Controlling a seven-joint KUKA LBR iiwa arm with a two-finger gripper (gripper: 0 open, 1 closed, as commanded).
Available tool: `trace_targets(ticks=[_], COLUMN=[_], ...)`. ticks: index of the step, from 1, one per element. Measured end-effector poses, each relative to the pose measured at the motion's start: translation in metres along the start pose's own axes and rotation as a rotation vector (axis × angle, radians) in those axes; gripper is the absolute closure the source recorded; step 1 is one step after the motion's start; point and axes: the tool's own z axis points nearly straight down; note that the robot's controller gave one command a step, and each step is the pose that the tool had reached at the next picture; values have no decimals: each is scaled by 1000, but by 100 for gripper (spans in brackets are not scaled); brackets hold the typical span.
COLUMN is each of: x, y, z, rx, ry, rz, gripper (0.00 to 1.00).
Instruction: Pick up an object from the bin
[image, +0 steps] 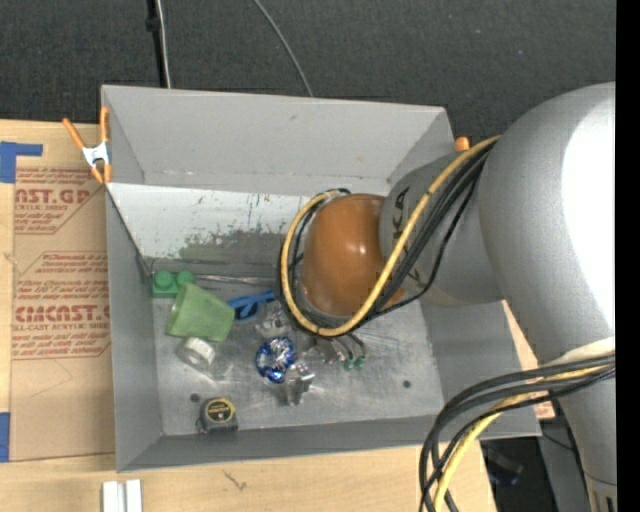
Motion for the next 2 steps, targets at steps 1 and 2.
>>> trace_targets(ticks=[1,2], x=[-2,-6], y=[0,0], z=[-3,-5], rx=[0,0], ry=[8,-7], rz=[0,0], gripper=[0,100])
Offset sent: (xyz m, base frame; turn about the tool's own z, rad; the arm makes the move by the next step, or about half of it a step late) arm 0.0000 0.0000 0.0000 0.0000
